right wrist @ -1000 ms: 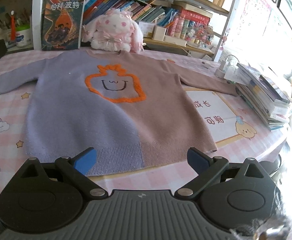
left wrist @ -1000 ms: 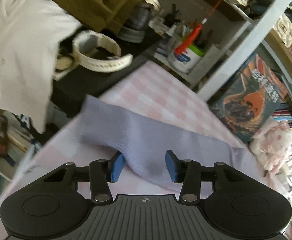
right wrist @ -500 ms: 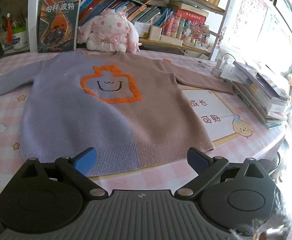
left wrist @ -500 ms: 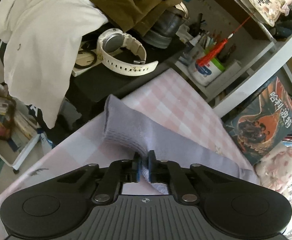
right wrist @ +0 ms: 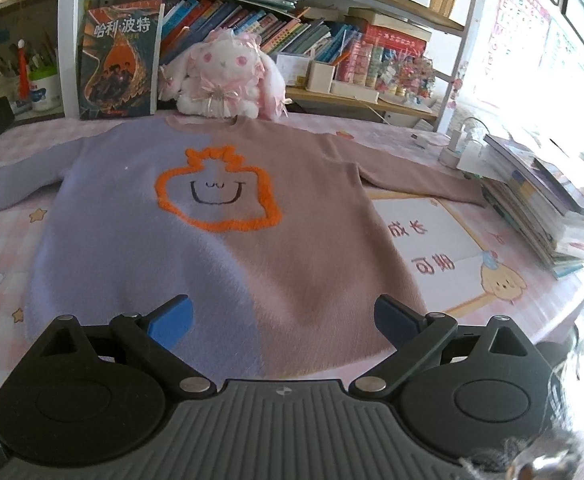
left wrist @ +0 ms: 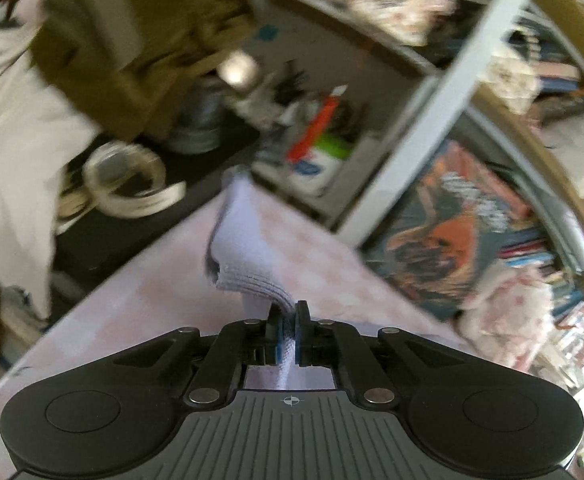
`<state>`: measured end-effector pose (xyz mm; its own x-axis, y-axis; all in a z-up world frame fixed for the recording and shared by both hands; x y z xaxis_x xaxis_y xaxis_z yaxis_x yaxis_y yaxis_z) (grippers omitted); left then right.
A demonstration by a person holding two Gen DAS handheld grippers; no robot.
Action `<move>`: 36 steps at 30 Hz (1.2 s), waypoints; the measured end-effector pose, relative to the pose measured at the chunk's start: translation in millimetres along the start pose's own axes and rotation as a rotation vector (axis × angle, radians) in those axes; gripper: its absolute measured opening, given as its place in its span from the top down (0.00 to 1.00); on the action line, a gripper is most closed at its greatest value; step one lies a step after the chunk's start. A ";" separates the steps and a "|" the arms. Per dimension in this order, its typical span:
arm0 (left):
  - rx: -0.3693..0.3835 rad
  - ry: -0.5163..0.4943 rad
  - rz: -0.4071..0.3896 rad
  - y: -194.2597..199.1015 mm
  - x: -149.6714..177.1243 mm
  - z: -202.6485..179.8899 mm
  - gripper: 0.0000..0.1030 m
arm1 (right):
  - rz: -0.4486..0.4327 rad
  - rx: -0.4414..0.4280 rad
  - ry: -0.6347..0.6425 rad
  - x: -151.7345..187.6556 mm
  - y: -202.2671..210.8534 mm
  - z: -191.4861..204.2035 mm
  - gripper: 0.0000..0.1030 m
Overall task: Fold clothes
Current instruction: 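Lift the lavender sleeve with the left gripper and fold it across the sweater body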
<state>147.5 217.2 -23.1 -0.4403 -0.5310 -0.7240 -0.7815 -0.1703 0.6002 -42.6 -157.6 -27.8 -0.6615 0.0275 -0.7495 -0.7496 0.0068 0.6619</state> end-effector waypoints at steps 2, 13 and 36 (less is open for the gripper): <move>0.027 -0.020 -0.021 8.7 3.3 -26.9 0.97 | -0.005 -0.021 0.009 -4.1 -4.9 -9.4 0.05; 0.110 -0.167 -0.060 40.7 48.6 -194.8 0.97 | 0.039 -0.270 0.126 -27.8 -32.6 -86.9 0.06; 0.072 -0.362 -0.040 28.7 134.6 -344.7 0.97 | 0.095 -0.435 0.116 -36.0 -60.7 -188.2 0.07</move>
<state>218.1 -145.3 13.9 -0.5267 -0.1945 -0.8275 -0.8247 -0.1192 0.5529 22.3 -347.2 -44.1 -0.7073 -0.1043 -0.6992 -0.6092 -0.4117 0.6777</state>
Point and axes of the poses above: each gripper's, at about its wrist camera, not at the fingertips, and y roughly against the way its jaws point, z to its left, x to its underside, the point moved 5 cm from there along -y, roughly the way its jaws point, and after that the axes turned 14 degrees about -x, right-handed, at the moved point
